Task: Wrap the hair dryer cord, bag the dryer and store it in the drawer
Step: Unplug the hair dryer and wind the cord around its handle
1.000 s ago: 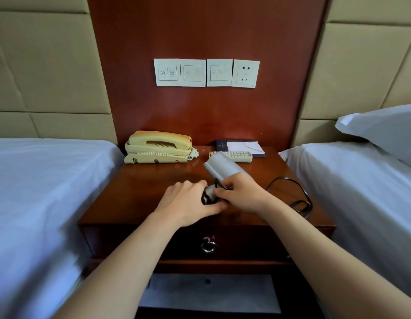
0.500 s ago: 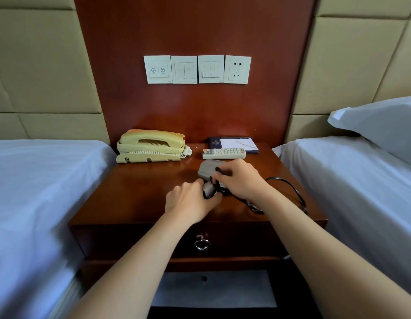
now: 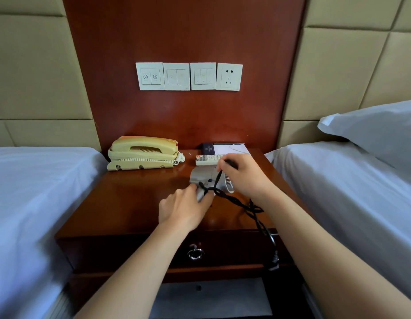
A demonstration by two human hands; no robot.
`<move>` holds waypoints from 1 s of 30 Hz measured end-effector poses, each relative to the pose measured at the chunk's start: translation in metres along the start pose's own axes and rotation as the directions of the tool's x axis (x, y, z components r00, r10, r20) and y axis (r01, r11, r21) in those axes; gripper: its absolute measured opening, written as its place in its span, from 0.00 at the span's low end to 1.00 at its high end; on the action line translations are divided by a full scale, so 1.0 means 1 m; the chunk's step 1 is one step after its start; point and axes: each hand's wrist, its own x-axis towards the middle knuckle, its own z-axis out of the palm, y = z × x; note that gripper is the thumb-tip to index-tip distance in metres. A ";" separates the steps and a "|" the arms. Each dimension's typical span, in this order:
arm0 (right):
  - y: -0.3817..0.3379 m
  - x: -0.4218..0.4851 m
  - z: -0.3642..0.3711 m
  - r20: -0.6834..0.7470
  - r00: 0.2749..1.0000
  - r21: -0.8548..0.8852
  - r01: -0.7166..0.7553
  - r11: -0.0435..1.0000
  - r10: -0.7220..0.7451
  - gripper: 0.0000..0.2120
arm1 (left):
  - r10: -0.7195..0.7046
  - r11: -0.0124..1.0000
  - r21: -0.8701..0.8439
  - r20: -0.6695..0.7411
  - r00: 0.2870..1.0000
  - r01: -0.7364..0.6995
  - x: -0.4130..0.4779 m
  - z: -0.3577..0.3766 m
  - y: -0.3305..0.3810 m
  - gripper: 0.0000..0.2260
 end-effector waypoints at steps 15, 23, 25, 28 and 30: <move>0.024 0.020 -0.015 -0.223 0.972 -0.351 -0.009 0.936 -0.074 0.23 | 0.209 0.967 0.147 0.015 0.978 -0.209 0.001 -0.036 -0.017 0.18; 0.040 0.027 -0.030 -0.301 0.953 -0.316 -0.140 0.939 0.041 0.20 | 0.287 0.957 0.013 0.084 0.954 -0.289 -0.006 -0.067 -0.047 0.19; 0.052 0.027 -0.039 -0.328 0.940 -0.261 -0.188 0.947 0.097 0.19 | 0.272 0.962 -0.051 0.078 0.959 -0.269 -0.008 -0.072 -0.053 0.19; 0.064 0.023 -0.040 -0.316 0.937 -0.246 -0.232 0.941 0.148 0.18 | 0.249 0.966 -0.095 0.111 0.962 -0.239 -0.011 -0.072 -0.059 0.19; 0.068 0.022 -0.035 -0.300 0.936 -0.251 -0.266 0.931 0.186 0.17 | 0.233 0.970 -0.101 0.116 0.966 -0.222 -0.011 -0.072 -0.065 0.19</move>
